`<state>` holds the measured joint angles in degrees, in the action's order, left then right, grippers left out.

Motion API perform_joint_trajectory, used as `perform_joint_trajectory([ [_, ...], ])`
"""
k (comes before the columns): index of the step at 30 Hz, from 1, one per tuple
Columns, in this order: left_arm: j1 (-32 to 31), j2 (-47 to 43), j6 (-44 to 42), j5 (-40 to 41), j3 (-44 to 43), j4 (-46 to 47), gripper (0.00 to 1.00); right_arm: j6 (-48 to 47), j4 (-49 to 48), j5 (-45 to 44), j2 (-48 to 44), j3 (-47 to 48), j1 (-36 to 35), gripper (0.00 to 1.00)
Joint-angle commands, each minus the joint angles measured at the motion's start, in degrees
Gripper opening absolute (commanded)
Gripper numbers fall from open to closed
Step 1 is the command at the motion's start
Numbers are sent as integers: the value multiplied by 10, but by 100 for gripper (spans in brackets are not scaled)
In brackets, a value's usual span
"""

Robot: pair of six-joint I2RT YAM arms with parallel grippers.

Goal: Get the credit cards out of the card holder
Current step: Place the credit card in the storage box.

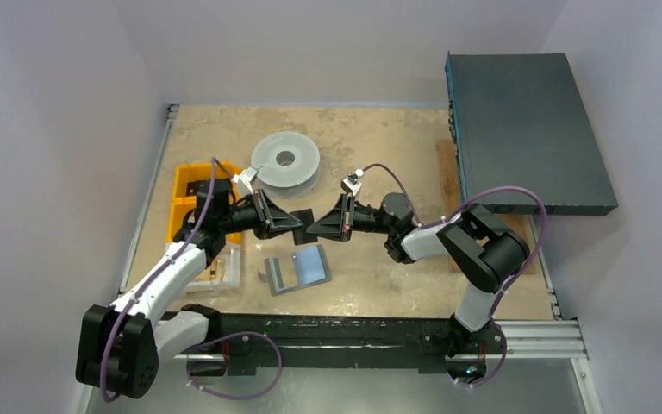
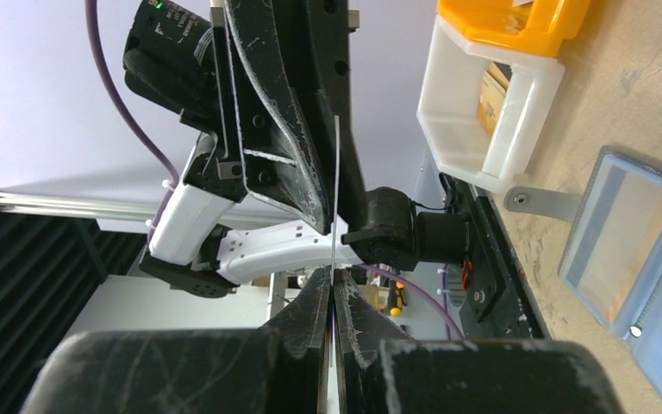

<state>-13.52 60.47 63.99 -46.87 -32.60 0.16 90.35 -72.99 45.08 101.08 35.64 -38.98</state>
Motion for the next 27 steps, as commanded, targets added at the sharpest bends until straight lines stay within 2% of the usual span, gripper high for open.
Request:
perform_joint_trajectory([
  [1,0,12,14,-15,8,60,7,-20,0,16,-13,7,-3,0],
  [2,0,14,14,-16,8,60,1,-38,25,15,-19,9,-4,0],
  [4,0,16,13,-18,8,60,0,-82,95,8,-37,16,-3,3],
  [8,0,15,-6,-1,1,34,0,-215,323,-34,-92,55,-3,37],
  [12,7,17,-58,52,-37,-67,0,-346,536,-125,-163,94,-4,73],
  [15,26,19,-86,106,-73,-144,0,-397,638,-170,-202,109,-4,90],
  [18,52,25,-108,174,-122,-227,0,-432,696,-208,-235,113,-4,99],
  [21,81,39,-123,239,-169,-283,0,-455,728,-228,-258,112,-4,99],
  [27,147,84,-128,333,-240,-317,0,-489,790,-267,-290,108,-4,99],
])
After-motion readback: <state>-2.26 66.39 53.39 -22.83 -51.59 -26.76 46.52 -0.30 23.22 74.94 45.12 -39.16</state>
